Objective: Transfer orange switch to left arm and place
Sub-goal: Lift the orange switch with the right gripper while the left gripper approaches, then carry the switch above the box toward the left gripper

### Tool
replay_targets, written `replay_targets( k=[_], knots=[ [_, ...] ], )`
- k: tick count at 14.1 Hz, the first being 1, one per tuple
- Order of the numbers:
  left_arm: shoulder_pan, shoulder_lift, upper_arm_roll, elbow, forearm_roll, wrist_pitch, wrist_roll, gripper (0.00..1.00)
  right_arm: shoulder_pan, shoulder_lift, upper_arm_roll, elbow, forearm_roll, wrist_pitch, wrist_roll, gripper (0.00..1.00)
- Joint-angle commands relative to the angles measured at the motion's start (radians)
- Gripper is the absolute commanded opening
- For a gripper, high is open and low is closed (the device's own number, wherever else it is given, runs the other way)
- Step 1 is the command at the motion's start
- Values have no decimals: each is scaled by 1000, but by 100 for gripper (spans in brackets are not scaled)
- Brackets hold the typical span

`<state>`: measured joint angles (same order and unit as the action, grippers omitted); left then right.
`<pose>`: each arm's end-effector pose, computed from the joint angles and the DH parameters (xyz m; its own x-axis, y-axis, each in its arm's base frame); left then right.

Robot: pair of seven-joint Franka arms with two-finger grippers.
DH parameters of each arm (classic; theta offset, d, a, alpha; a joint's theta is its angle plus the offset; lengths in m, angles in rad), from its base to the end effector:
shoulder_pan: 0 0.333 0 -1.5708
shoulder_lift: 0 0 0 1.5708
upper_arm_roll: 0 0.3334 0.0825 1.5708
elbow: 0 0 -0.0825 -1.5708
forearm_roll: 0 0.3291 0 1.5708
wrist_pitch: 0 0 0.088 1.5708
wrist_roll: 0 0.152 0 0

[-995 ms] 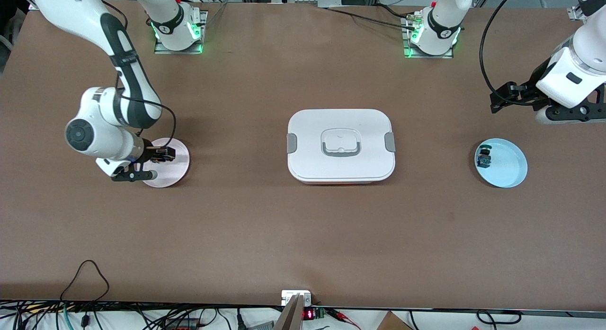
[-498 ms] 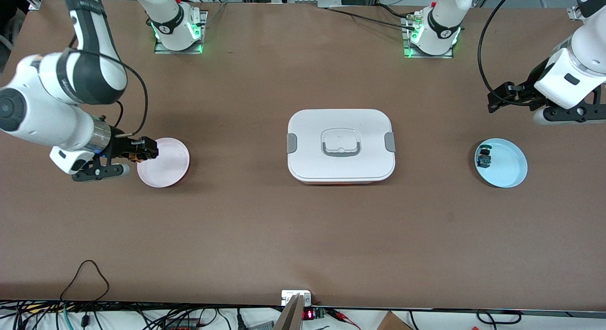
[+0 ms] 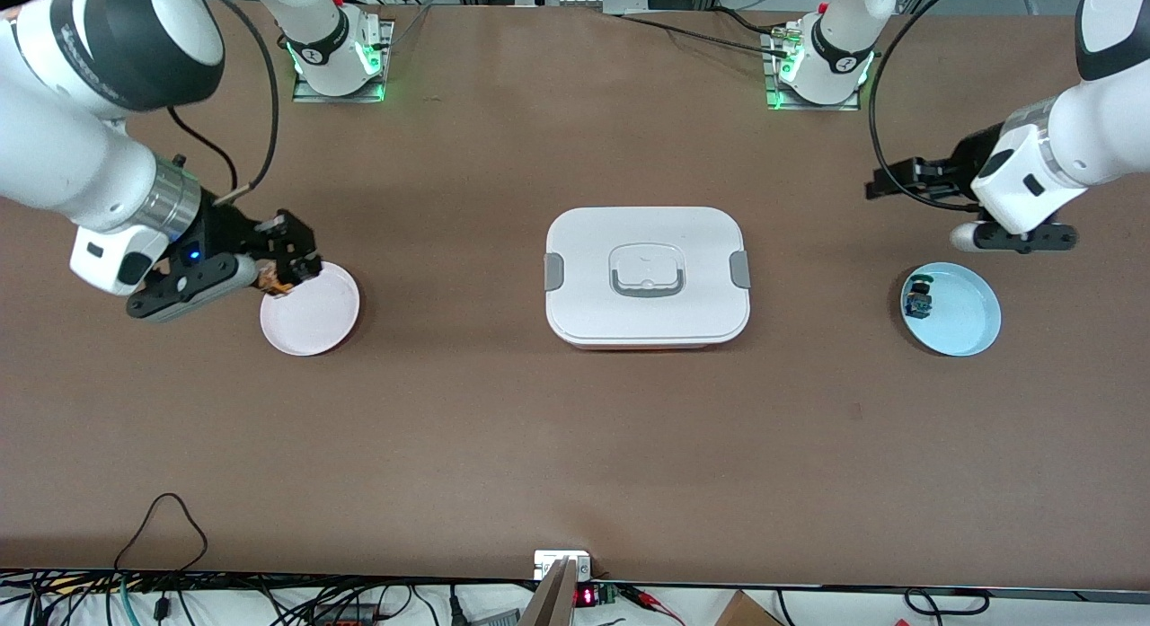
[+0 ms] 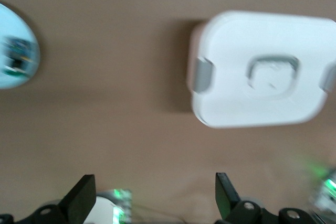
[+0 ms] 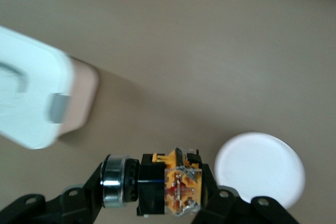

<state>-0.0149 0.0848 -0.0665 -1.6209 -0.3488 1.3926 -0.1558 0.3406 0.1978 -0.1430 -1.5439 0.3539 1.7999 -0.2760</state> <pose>0.4798 -0.0945 0.5342 0.9379 0.0080 -0.3467 0.1167 -0.9487 0.2937 0.5608 0.1648 0.5300 0.9180 0.3738 0.1325 0.3966 -0.8710 -0.2901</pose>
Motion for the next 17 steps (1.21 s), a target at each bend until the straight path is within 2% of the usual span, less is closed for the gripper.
replay_targets(
  k=[1,3,5,7,9,12,15,17],
  knots=[
    [4,21,1,27,-194,-56,2,100,8,-9,13,13,210,22,-222,1],
    [9,27,4,18,-397,-47,2,100,26,-6,16,2,363,76,-479,1],
    [9,52,1,12,-569,-14,4,100,44,0,16,-18,527,75,-750,0],
    [-5,67,-2,-9,-730,86,4,100,69,3,16,-47,667,72,-993,0],
    [-19,87,-28,-49,-890,213,5,100,90,18,16,-56,834,67,-1130,0],
    [-28,108,-105,-53,-999,377,5,100,136,35,16,-71,1081,70,-1190,0],
    [-28,133,-226,-54,-1102,578,76,100,179,61,16,-73,1215,84,-1268,0],
    [-27,133,-277,-53,-1107,632,78,100,186,83,16,-73,1266,84,-1366,0]
  ],
)
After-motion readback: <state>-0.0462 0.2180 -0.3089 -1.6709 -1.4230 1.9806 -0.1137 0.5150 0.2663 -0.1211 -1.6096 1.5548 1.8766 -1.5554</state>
